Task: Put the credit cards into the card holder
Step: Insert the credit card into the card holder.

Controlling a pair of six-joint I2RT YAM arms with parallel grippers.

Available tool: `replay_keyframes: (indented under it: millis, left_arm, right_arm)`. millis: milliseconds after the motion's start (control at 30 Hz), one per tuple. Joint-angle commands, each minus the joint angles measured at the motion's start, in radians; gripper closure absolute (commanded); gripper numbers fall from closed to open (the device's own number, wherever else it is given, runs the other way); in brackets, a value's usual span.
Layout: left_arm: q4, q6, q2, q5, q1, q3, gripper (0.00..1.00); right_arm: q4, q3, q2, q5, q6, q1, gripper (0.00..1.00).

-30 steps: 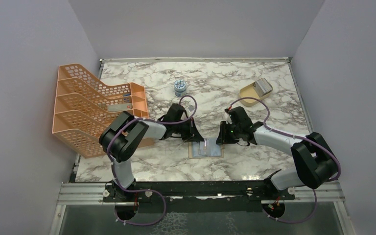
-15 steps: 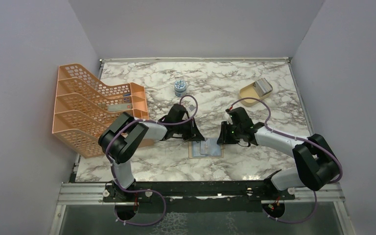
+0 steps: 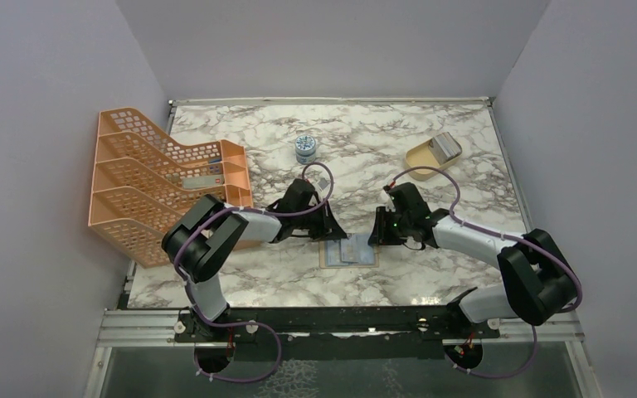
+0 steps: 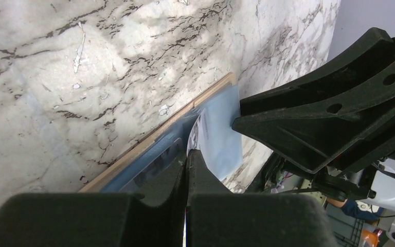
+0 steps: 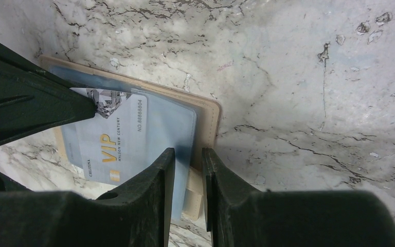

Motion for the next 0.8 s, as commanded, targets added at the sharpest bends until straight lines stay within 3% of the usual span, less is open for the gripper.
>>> replay_keyframes:
  millis: [0,167,267,767]
  left_arm:
    - [0.016,-0.015,-0.022,-0.056,-0.017,-0.037,0.96]
    - [0.014,-0.014,-0.059,-0.054,-0.018,-0.037,0.69]
    - [0.003,-0.016,-0.082,-0.057,-0.018,-0.038,0.61]
    - [-0.126,0.004,-0.147,-0.124,-0.057,-0.037,0.5]
  right_arm:
    - [0.004,-0.015,-0.019,-0.001,0.013,0.008,0.74]
    - [-0.03,0.0,-0.05,0.008,0.01,0.008,0.74]
    - [-0.046,0.006,-0.076,0.009,0.009,0.008,0.74]
    - [-0.023,-0.024,-0.063,-0.001,0.019,0.008,0.74]
